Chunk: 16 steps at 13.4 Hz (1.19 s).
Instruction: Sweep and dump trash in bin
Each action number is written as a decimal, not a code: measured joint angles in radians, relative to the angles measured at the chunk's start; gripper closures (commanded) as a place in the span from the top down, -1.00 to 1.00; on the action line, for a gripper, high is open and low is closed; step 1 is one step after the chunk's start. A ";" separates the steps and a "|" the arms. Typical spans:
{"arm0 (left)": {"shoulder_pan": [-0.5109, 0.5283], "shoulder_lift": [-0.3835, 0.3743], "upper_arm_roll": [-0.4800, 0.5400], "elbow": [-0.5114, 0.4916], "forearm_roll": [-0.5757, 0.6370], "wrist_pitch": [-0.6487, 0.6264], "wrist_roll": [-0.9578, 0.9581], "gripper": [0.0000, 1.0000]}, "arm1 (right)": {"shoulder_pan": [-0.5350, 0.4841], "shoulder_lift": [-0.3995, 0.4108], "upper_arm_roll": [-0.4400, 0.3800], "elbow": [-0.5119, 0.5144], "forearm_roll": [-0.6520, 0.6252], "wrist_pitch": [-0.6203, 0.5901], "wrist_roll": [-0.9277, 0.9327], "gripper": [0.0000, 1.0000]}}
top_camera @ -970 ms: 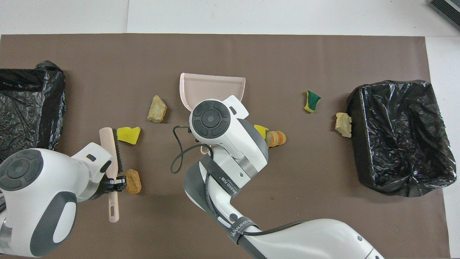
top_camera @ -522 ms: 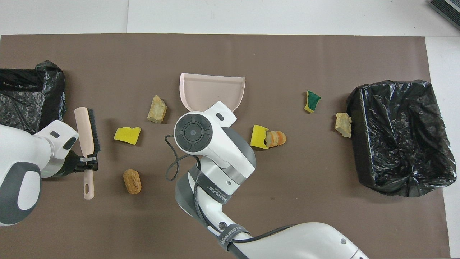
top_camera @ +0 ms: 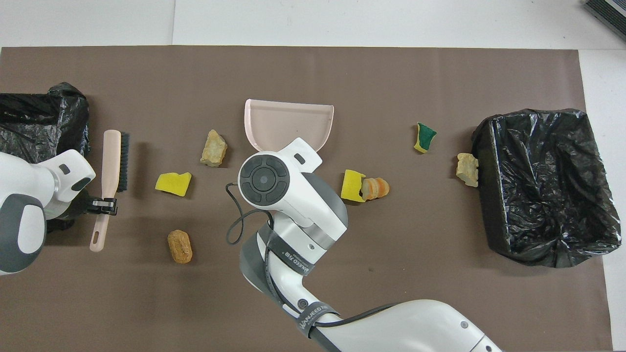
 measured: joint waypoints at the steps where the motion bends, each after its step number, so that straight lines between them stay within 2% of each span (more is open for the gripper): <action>1: -0.001 0.031 -0.001 0.032 0.000 0.008 0.062 -1.00 | 0.001 0.000 0.000 0.000 0.000 0.000 0.000 -0.35; 3: -0.008 0.101 -0.007 0.112 0.000 0.012 0.171 -1.00 | 0.002 0.000 0.002 0.000 0.000 0.000 0.000 -0.85; 4: -0.025 0.142 -0.011 0.162 0.000 0.012 0.216 -1.00 | 0.002 0.000 0.002 0.000 0.000 0.000 0.000 -1.00; 7: -0.072 0.250 -0.019 0.290 0.023 0.012 0.263 -1.00 | 0.015 -0.002 0.002 0.001 0.000 0.000 0.000 -1.00; 9: -0.078 0.294 -0.024 0.357 0.038 0.012 0.370 -1.00 | 0.009 -0.018 0.000 0.002 0.000 0.000 -0.005 -1.00; 12: -0.078 0.322 -0.033 0.419 0.040 0.012 0.597 -1.00 | -0.015 -0.049 -0.004 0.002 0.002 -0.001 -0.096 -1.00; 16: -0.095 0.369 -0.063 0.483 0.093 0.017 0.786 -1.00 | -0.062 -0.078 -0.005 0.002 0.019 -0.021 -0.298 -1.00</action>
